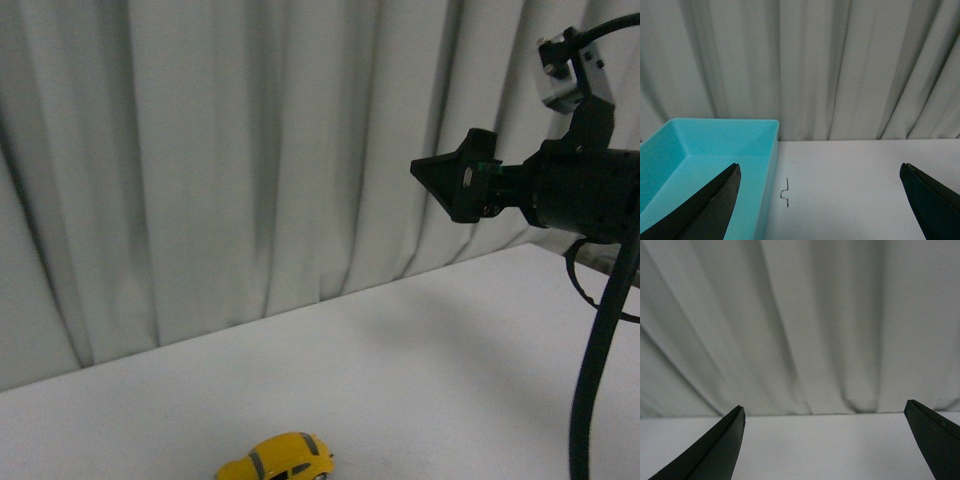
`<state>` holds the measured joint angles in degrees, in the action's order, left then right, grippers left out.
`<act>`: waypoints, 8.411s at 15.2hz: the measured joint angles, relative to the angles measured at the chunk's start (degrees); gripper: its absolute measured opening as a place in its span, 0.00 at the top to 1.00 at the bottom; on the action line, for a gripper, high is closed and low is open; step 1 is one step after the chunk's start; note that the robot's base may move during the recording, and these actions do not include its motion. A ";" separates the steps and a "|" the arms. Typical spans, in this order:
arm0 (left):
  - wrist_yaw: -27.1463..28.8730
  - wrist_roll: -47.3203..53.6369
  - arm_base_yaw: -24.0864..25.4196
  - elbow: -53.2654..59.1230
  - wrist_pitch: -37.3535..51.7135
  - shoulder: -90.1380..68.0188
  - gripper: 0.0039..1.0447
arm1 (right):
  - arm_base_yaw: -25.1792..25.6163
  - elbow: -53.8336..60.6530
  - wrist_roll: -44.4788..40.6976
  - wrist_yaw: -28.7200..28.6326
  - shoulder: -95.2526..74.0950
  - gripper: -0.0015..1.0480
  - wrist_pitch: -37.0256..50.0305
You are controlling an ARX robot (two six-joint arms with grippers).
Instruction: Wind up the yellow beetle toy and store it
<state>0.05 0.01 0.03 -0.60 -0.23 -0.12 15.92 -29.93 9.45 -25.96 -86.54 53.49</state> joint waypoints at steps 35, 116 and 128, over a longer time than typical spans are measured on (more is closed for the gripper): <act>0.00 0.00 0.00 0.00 0.00 0.00 0.06 | -19.15 -46.18 -96.87 -13.49 -43.52 0.60 -82.20; -0.02 0.00 0.00 0.00 0.00 0.00 0.06 | -15.91 24.46 -10.45 25.94 61.24 0.98 -33.75; -0.02 -0.02 0.00 0.00 0.00 0.00 0.06 | -15.91 29.35 -10.29 25.94 75.47 0.98 -42.36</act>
<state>0.03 -0.01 0.03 -0.60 -0.23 -0.12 0.01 -0.58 -0.84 -0.01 -11.07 11.14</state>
